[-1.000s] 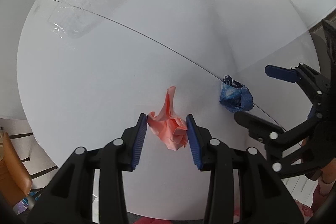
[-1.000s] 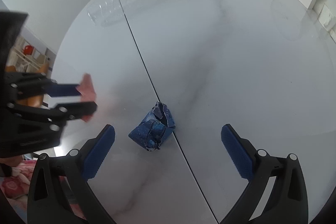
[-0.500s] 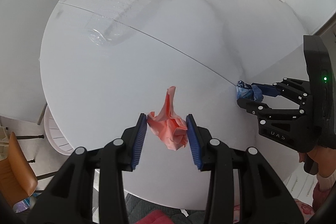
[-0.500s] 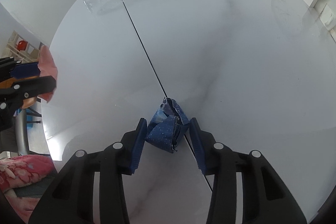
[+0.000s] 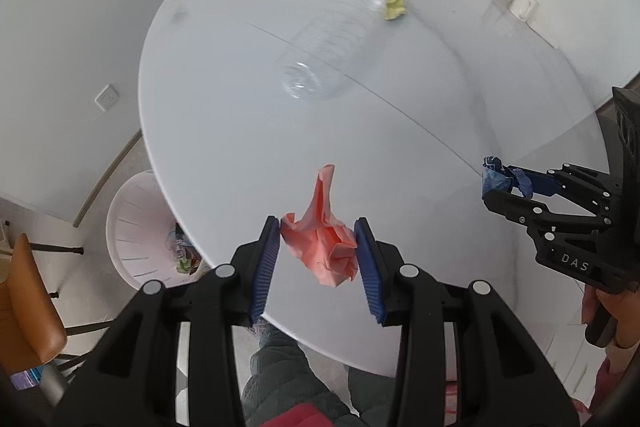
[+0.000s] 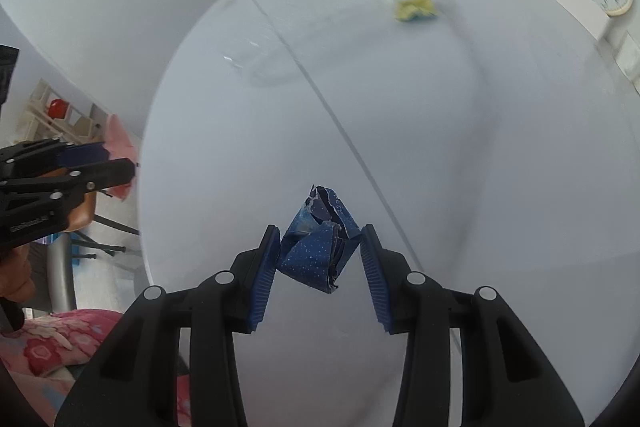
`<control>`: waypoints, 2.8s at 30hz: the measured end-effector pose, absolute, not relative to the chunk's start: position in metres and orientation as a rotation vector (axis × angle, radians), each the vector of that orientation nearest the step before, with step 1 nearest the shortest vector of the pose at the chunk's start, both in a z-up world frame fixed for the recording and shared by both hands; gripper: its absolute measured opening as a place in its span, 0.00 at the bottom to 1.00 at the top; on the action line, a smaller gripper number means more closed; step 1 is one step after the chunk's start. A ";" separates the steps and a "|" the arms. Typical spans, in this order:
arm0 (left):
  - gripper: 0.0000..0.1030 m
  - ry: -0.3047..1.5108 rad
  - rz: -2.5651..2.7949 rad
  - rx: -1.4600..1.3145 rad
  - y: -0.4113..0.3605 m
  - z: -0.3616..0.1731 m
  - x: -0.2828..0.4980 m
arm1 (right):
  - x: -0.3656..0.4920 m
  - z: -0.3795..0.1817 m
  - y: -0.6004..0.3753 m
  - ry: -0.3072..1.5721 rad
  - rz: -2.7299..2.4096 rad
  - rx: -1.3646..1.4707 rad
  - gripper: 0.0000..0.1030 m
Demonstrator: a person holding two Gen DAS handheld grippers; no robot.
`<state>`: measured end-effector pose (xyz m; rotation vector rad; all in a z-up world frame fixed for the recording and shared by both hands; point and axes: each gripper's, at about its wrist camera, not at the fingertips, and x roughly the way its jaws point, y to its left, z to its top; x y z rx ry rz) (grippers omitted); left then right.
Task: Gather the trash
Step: 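Carry the pink and blue papers to the wastebasket and open both tools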
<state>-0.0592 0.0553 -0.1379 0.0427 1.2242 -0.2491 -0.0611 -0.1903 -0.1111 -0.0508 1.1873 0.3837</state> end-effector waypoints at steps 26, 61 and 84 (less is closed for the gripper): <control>0.39 1.352 0.029 -0.133 0.330 -0.207 -0.011 | 0.005 -0.121 0.122 1.183 0.723 -0.200 0.41; 0.66 1.286 0.117 -0.187 0.364 -0.163 -0.039 | 0.012 -0.160 0.153 1.242 0.728 -0.218 0.87; 0.92 1.138 -0.469 0.212 0.049 -0.104 0.080 | 0.041 -0.081 -0.206 1.080 0.061 0.180 0.97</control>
